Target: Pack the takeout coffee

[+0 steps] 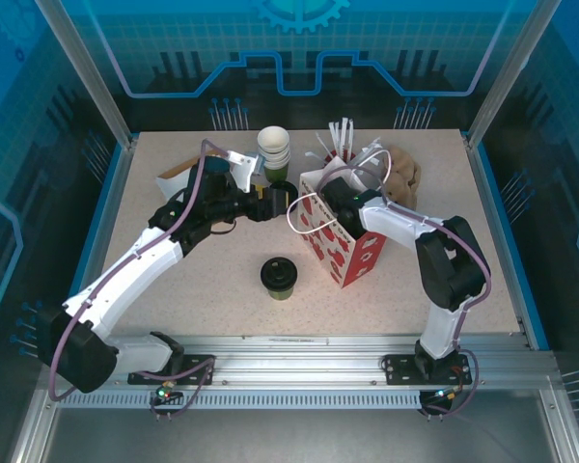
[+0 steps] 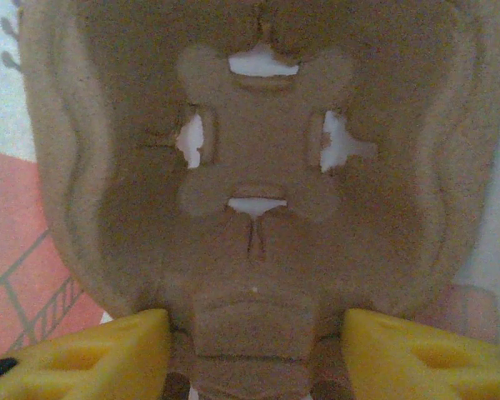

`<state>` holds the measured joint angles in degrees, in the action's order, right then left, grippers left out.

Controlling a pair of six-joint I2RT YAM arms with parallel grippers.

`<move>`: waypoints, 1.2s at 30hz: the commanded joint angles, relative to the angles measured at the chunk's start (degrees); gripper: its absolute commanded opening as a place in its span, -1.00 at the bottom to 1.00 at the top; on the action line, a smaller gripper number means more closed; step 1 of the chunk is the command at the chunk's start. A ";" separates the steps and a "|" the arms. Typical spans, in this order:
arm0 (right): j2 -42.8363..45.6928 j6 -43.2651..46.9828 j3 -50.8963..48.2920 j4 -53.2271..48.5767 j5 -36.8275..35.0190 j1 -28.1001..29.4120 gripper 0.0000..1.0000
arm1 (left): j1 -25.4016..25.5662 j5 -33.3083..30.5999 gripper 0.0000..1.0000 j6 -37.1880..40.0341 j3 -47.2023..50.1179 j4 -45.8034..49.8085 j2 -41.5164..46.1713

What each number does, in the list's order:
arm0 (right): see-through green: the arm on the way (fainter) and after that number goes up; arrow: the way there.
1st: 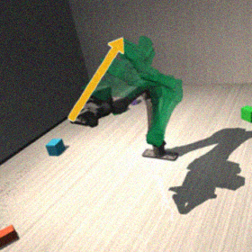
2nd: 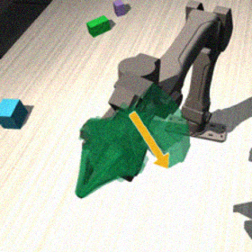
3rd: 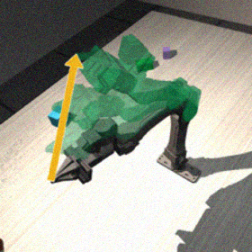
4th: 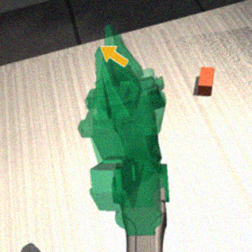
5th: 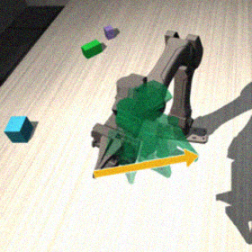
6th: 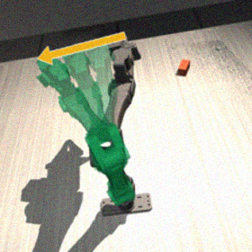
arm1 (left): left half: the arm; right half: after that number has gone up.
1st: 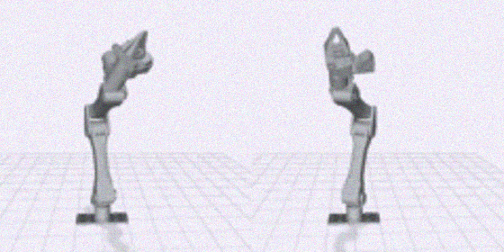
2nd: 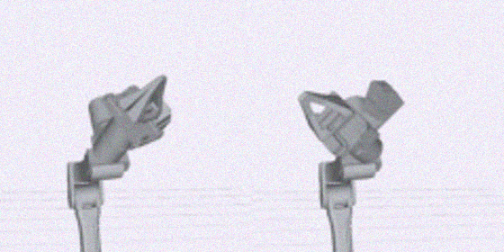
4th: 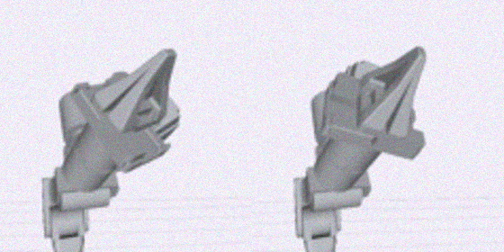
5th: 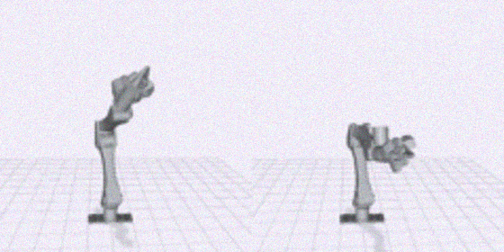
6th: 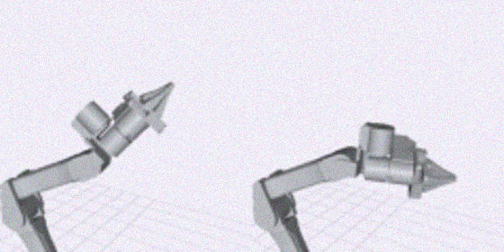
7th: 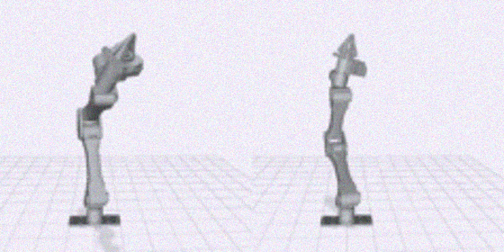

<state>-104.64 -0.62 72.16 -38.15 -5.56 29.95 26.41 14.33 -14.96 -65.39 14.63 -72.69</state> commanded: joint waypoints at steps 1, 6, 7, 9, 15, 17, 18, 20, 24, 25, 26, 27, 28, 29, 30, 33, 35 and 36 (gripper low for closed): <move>0.69 0.17 1.41 -3.91 -0.54 0.06 0.33 | -0.35 -0.63 0.33 -0.16 0.96 -0.66 1.66; 2.12 0.60 3.37 -5.89 -0.77 -0.08 0.40 | -0.31 -0.78 0.34 -0.07 1.23 -0.57 1.93; 2.43 0.62 3.71 -6.29 -0.63 -0.12 0.41 | -0.31 -0.66 0.34 -0.07 1.31 -0.51 2.00; 3.10 0.80 4.41 -7.05 -0.72 -0.16 0.41 | -0.35 -0.77 0.34 0.02 1.40 -0.50 2.00; 6.01 1.15 6.60 -9.01 -0.06 -0.75 0.45 | -0.33 -0.84 0.34 0.24 1.71 -0.31 2.08; 6.93 1.37 7.49 -9.60 0.33 -0.95 0.46 | -0.38 -0.88 0.34 0.28 1.75 -0.31 2.19; 7.30 1.44 7.83 -9.79 0.61 -1.06 0.47 | -0.37 -0.92 0.34 0.28 1.83 -0.31 2.19; 8.17 1.53 8.80 -10.37 1.12 -1.35 0.47 | -0.28 -0.96 0.34 0.28 1.84 -0.31 2.21; 9.42 1.66 11.59 -11.87 2.11 -1.65 0.47 | -0.31 -1.03 0.34 0.45 1.75 -0.14 2.28; 9.81 1.76 12.62 -12.35 2.27 -1.65 0.47 | -0.31 -1.23 0.35 0.46 1.75 -0.04 2.27; 10.18 1.70 13.61 -12.90 2.32 -1.65 0.47 | -0.34 -1.28 0.35 0.54 1.75 -0.05 2.24; 10.57 1.80 14.75 -13.36 2.28 -1.65 0.47 | -0.37 -1.27 0.35 0.55 1.75 -0.01 2.28; 11.04 1.85 15.79 -13.82 2.16 -1.70 0.47 | -0.39 -1.36 0.35 0.55 1.75 0.02 2.28; 11.44 1.79 16.81 -14.33 1.89 -1.72 0.47 | -0.30 -1.39 0.35 0.51 1.84 0.04 2.28; 11.88 1.83 17.84 -14.85 1.43 -1.76 0.47 | -0.28 -1.39 0.35 0.56 1.91 0.05 2.35; 13.13 1.85 21.25 -16.23 -0.24 -1.89 0.48 | -0.31 -1.59 0.35 0.63 2.35 -0.15 2.52; 14.33 1.83 23.60 -16.38 -0.50 -1.83 0.48 | -0.36 -1.58 0.35 0.63 2.60 -0.30 2.55; 14.77 1.70 24.54 -16.39 -0.17 -1.83 0.48 | -0.36 -1.43 0.35 0.65 2.62 -0.31 2.45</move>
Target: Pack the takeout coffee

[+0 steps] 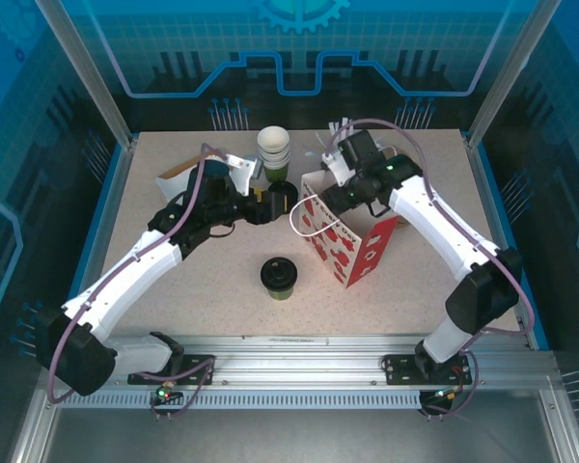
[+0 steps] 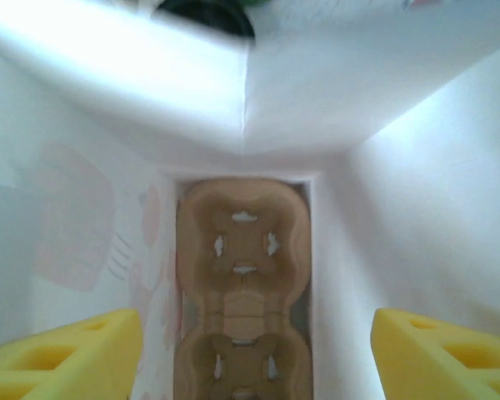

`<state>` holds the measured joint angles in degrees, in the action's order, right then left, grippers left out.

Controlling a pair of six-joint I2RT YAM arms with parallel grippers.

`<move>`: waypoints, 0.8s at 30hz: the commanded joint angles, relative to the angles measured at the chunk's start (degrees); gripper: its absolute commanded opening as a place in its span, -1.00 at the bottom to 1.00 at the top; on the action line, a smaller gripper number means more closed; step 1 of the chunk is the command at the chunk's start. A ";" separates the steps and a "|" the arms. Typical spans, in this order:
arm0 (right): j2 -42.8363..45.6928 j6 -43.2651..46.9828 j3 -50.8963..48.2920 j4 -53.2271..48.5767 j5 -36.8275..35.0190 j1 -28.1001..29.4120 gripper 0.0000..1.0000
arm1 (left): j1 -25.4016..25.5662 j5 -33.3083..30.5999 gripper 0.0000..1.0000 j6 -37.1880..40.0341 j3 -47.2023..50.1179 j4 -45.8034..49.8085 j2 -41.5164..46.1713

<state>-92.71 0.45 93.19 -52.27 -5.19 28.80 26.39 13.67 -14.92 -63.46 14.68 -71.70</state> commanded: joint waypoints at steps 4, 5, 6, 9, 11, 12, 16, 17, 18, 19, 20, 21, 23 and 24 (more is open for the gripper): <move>5.25 0.04 6.91 -0.62 1.03 -0.54 0.49 | -0.32 -0.70 0.36 0.20 1.04 -0.03 1.65; 5.99 -0.17 7.72 -0.02 1.23 -0.31 0.49 | -0.30 -0.62 0.36 0.09 1.22 0.23 1.87; 6.57 -0.17 8.27 0.47 1.32 0.08 0.49 | -0.33 -0.66 0.36 0.00 1.45 0.57 2.06; 9.12 0.99 8.18 2.36 1.03 3.35 0.49 | -0.55 -0.89 0.37 -0.35 2.73 2.28 3.42; 10.63 1.86 7.10 3.13 0.34 7.03 0.49 | -1.35 -0.80 0.38 -1.44 4.38 3.73 5.24; 11.07 2.29 6.57 3.22 0.35 8.62 0.50 | -2.08 -0.83 0.38 -2.00 5.13 4.62 6.14; 9.92 4.13 3.98 1.53 1.19 16.96 0.52 | -5.95 -0.32 0.42 -5.08 8.56 9.23 11.50; 8.76 4.75 3.89 0.42 0.93 19.37 0.53 | -7.05 0.03 0.44 -5.68 9.16 10.70 12.61; 7.71 5.06 3.87 -0.37 0.43 21.15 0.53 | -8.07 0.41 0.44 -6.32 9.42 12.20 13.46; 6.46 5.34 3.76 -1.26 0.19 23.01 0.54 | -9.43 1.37 0.45 -6.91 9.67 14.05 14.17; 5.19 5.53 3.82 -2.03 0.30 24.64 0.54 | -11.23 2.76 0.45 -7.45 9.92 15.96 14.94; 3.98 5.46 3.68 -2.65 0.30 25.59 0.55 | -12.68 3.82 0.46 -7.71 10.09 17.81 15.55; 1.67 5.27 3.61 -4.44 0.52 27.12 0.57 | -16.53 6.33 0.47 -7.46 10.57 21.86 17.28; 0.84 5.21 3.19 -4.59 0.82 27.66 0.58 | -18.13 7.19 0.48 -6.98 10.83 23.42 17.94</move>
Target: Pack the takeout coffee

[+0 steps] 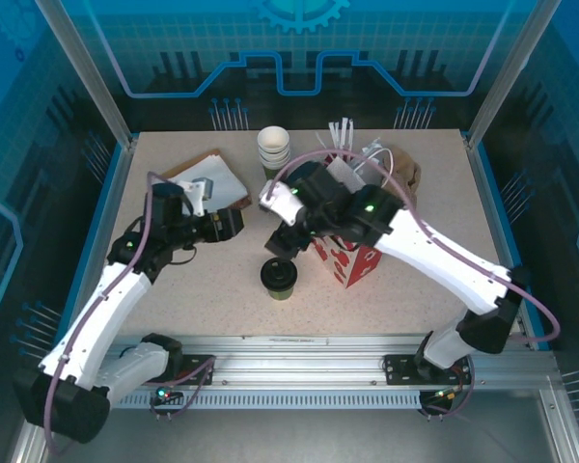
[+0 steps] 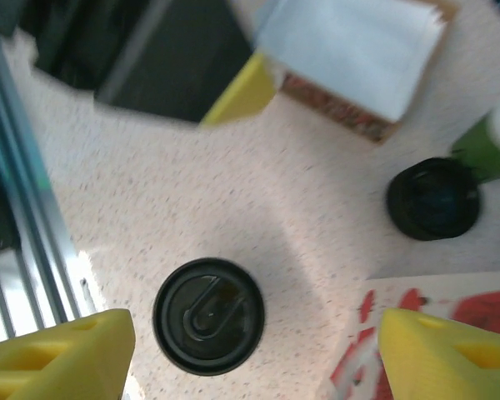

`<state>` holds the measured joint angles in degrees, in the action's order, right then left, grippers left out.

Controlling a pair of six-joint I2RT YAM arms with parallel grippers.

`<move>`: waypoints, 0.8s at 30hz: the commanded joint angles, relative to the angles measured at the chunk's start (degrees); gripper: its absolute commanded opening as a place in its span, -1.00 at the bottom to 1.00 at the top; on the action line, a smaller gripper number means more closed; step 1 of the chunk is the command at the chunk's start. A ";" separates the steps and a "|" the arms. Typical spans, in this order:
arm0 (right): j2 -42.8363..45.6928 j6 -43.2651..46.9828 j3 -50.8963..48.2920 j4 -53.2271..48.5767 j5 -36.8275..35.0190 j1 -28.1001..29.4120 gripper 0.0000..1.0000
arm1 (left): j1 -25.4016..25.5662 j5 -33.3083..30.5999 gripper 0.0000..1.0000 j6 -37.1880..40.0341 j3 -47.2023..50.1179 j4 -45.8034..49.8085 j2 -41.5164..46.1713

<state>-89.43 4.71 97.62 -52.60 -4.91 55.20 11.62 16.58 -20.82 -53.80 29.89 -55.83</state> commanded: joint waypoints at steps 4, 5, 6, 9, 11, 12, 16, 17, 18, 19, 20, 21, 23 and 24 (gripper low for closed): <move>-6.72 -0.25 -2.08 -5.70 1.65 2.56 0.72 | -9.85 6.84 0.50 1.06 2.84 12.32 4.12; -8.00 -0.63 -1.92 -6.13 1.27 2.63 0.77 | -10.97 7.06 0.49 1.32 3.29 12.18 4.52; -8.95 -0.86 -2.00 -6.35 1.19 2.68 0.80 | -11.50 7.15 0.50 1.52 3.72 11.80 4.84; -12.26 -1.49 -0.97 -8.05 0.53 2.76 0.89 | -11.62 7.07 0.50 1.72 4.79 10.10 5.67; -14.08 -1.71 0.08 -9.38 -0.19 2.89 0.93 | -11.62 6.85 0.50 2.16 5.16 9.45 5.76; -14.73 -1.64 0.41 -9.90 -0.44 2.89 0.95 | -11.62 6.82 0.50 2.35 5.32 9.15 5.76; -17.39 -1.44 1.49 -11.56 -0.84 3.10 0.98 | -11.62 6.93 0.50 2.76 5.79 8.11 5.79; -17.92 -1.37 1.89 -11.94 -1.08 3.20 0.98 | -11.62 7.04 0.50 2.80 5.90 7.92 5.74; -18.40 -1.23 2.27 -12.31 -1.24 3.25 0.98 | -11.62 7.19 0.50 2.84 6.02 7.68 5.61; -18.81 -1.05 2.63 -12.67 -1.25 3.33 0.98 | -11.62 7.52 0.50 2.89 6.14 7.52 5.56; -19.25 -0.93 2.94 -12.87 -0.99 3.34 0.98 | -11.62 7.80 0.49 2.87 6.18 7.31 5.42; -19.61 -0.84 3.24 -13.04 -0.65 3.41 0.97 | -11.62 8.01 0.49 2.84 6.32 7.27 5.39; -20.40 -0.71 3.84 -13.45 -0.63 3.42 0.94 | -11.62 8.35 0.50 2.93 6.43 7.03 5.34; -20.68 -0.66 4.04 -13.65 -0.60 3.40 0.92 | -11.62 8.51 0.50 2.98 6.49 7.02 5.38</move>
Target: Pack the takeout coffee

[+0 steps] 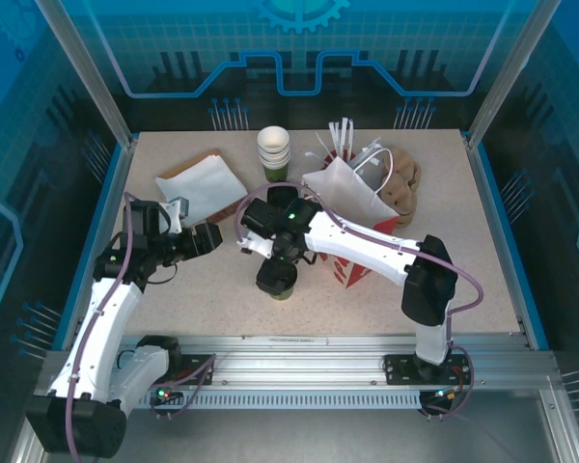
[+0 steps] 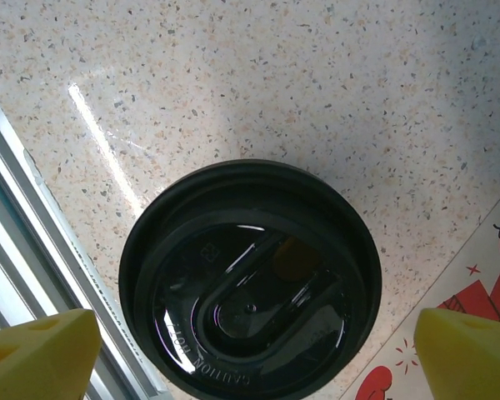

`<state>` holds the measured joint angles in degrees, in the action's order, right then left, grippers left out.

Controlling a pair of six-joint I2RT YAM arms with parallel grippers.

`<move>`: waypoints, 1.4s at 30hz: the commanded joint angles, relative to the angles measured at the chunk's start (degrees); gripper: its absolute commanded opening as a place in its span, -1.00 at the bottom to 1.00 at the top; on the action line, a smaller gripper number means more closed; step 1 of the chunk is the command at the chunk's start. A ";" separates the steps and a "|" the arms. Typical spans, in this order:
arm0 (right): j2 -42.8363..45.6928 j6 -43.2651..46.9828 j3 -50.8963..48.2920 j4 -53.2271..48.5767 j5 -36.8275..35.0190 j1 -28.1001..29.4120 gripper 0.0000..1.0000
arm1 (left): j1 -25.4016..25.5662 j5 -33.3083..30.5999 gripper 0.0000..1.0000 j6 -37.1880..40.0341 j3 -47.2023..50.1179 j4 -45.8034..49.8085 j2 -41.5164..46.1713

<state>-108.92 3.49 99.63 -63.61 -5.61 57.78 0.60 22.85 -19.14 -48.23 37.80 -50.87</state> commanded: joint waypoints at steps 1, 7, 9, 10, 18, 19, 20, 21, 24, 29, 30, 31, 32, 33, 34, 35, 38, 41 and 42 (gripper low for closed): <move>-1.45 0.64 2.29 -2.81 0.15 0.84 0.89 | -0.60 2.35 0.50 1.30 1.03 -0.93 0.40; -2.94 0.98 3.50 -3.86 0.27 0.91 0.74 | -0.60 3.02 0.49 1.28 1.12 -1.32 0.42; -3.03 1.01 3.65 -4.06 0.29 0.93 0.72 | -0.60 3.24 0.50 1.29 1.15 -1.43 0.30; -3.05 1.11 3.70 -4.06 0.32 1.02 0.70 | -0.60 3.27 0.50 1.29 1.15 -1.47 0.30; -3.58 1.22 3.90 -4.67 0.31 1.19 0.66 | -0.60 3.91 0.49 1.27 1.29 -1.68 0.06; -3.66 1.34 3.92 -4.68 0.50 1.28 0.66 | -0.60 4.03 0.49 1.34 1.23 -1.70 0.07; -3.67 1.35 3.94 -4.74 0.51 1.37 0.67 | -0.60 4.05 0.50 1.38 1.34 -1.68 -0.02; -3.79 1.36 3.91 -4.76 0.49 1.42 0.69 | -0.60 4.13 0.49 1.37 1.31 -1.72 -0.02; -4.01 1.44 4.01 -4.76 0.57 1.46 0.68 | -0.60 4.26 0.49 1.29 1.39 -1.76 0.05; -4.60 1.44 4.41 -4.81 0.51 1.55 0.62 | -0.60 4.77 0.49 1.21 1.61 -2.03 -0.01; -4.59 1.44 4.35 -4.76 0.38 1.55 0.60 | -0.60 5.03 0.49 1.10 1.72 -2.11 -0.02; -4.63 1.35 4.36 -4.75 0.26 1.55 0.58 | -0.60 5.18 0.49 1.05 1.72 -2.25 -0.05; -4.63 1.37 4.40 -4.76 0.18 1.51 0.57 | -0.60 5.27 0.49 1.03 1.72 -2.23 -0.04; -4.76 1.35 4.26 -4.76 0.06 1.55 0.56 | -0.60 5.35 0.49 0.99 1.76 -2.27 0.03; -4.81 1.33 4.38 -4.85 -0.14 1.55 0.55 | -0.60 5.35 0.49 1.02 1.69 -2.29 0.06; -4.81 1.30 4.39 -4.94 -0.34 1.55 0.54 | -0.60 5.38 0.49 1.03 1.73 -2.35 0.07; -5.03 1.30 4.27 -5.12 -0.81 1.63 0.52 | -0.60 5.47 0.49 1.03 1.78 -2.30 0.07; -5.14 1.26 4.16 -5.12 -0.83 1.63 0.50 | -0.60 5.62 0.49 0.91 1.79 -2.32 0.07; -5.17 1.26 4.08 -5.19 -0.85 1.59 0.48 | -0.60 5.62 0.49 0.93 1.82 -2.32 0.07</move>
<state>-113.14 4.14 102.50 -66.70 -5.98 58.57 0.58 26.76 -19.11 -47.03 36.56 -50.94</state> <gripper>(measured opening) 0.749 0.746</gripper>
